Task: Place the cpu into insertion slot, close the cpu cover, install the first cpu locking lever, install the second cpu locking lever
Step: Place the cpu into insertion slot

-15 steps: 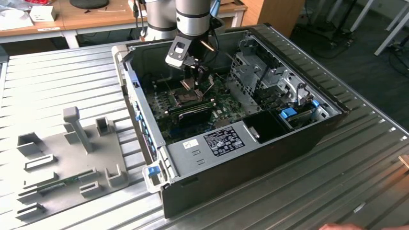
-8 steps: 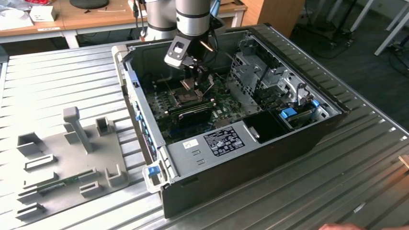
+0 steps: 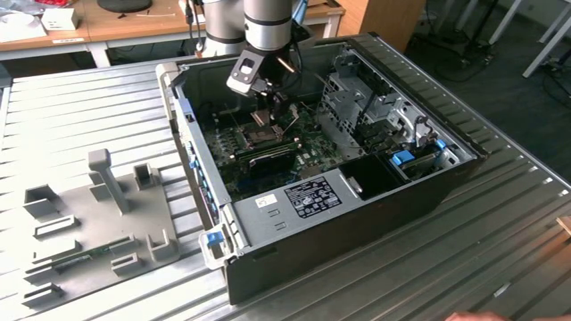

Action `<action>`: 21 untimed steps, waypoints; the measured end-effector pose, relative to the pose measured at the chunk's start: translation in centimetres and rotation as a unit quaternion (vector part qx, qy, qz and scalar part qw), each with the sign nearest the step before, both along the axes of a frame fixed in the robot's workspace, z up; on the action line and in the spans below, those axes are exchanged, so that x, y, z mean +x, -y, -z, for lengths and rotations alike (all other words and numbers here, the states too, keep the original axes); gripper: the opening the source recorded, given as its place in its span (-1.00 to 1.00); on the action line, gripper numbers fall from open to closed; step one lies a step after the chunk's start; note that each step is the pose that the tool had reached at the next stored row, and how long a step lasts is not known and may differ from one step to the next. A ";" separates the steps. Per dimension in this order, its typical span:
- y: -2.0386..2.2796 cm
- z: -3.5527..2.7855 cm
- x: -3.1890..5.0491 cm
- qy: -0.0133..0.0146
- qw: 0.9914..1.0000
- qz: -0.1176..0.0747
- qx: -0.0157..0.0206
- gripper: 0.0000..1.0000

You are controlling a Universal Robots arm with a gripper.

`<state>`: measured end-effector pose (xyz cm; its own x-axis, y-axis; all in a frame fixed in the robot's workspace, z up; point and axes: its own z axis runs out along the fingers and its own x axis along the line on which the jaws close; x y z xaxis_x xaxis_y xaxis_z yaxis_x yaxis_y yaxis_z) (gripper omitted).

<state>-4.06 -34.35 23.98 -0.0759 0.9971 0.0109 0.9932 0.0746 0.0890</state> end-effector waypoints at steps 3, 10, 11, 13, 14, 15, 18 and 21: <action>0.00 0.01 -0.11 0.000 1.000 0.004 0.000 0.08; 0.00 0.06 -0.17 0.000 1.000 0.024 0.000 0.08; 0.00 0.07 -0.18 0.000 1.000 0.024 0.000 0.08; 0.00 0.12 -0.43 0.000 1.000 0.024 0.000 0.08; 0.00 0.15 -0.59 0.000 1.000 0.024 0.000 0.08; 0.00 0.22 -0.68 0.000 1.000 0.024 0.000 0.08; 0.00 0.49 -0.69 0.000 1.000 0.024 0.000 0.08; 0.00 0.74 -0.70 0.000 1.000 0.025 0.000 0.08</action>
